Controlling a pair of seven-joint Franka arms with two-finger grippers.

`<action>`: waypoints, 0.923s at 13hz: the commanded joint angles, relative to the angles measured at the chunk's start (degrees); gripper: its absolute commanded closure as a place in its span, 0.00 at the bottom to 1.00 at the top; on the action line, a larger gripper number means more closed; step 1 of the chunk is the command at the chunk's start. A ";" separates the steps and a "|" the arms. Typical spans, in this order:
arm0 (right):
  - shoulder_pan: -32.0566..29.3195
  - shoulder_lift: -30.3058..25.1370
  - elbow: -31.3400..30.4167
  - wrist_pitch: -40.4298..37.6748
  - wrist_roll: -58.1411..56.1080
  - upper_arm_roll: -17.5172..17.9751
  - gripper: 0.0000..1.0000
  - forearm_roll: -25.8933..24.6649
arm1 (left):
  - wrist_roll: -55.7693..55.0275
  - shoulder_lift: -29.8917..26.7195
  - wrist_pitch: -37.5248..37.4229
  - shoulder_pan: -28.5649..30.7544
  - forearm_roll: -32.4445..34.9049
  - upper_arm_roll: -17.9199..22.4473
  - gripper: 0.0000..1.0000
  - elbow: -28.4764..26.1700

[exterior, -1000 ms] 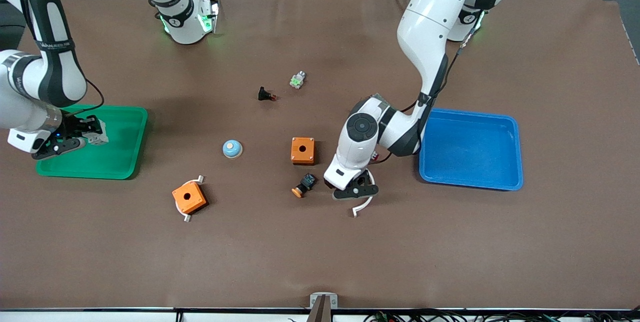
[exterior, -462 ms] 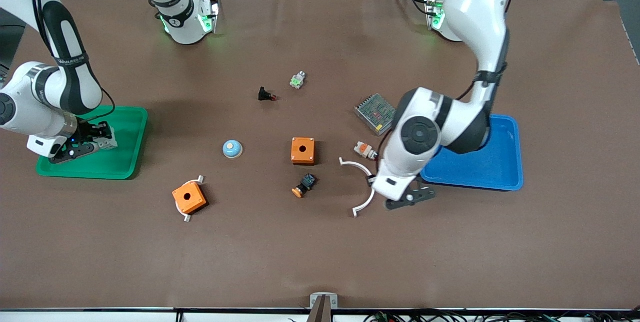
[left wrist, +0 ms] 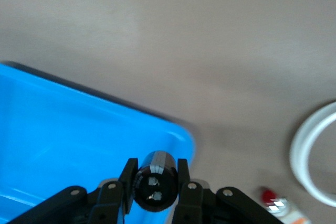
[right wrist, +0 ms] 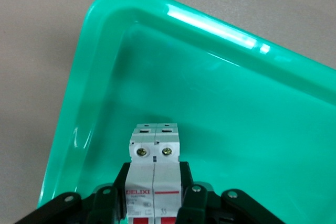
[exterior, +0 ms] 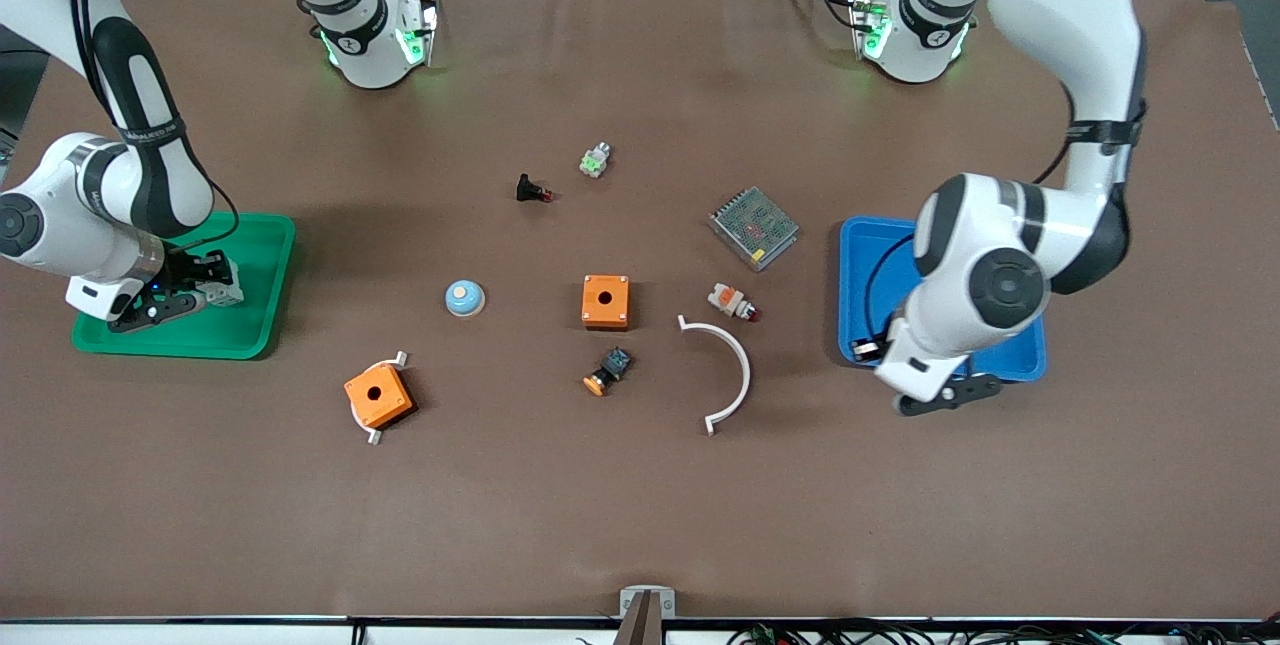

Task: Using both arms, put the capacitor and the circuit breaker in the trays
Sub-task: 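Carry the capacitor to the blue tray while the right gripper lowers the breaker, then open the right gripper over the breaker while the left gripper releases the capacitor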

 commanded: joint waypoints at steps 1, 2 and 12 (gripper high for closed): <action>-1.01 0.98 1.29 -0.08 -1.19 1.21 0.61 1.45 | 7.97 -5.12 1.16 5.20 0.11 -0.58 0.99 -8.70; -0.92 0.98 1.38 -0.34 -1.19 1.21 0.30 1.45 | 9.74 -5.21 1.59 6.61 0.11 -0.58 0.99 -10.29; 1.71 -0.86 25.61 -34.95 -0.23 1.30 0.00 5.58 | 10.99 -0.12 15.21 7.68 0.11 -0.66 0.82 -19.97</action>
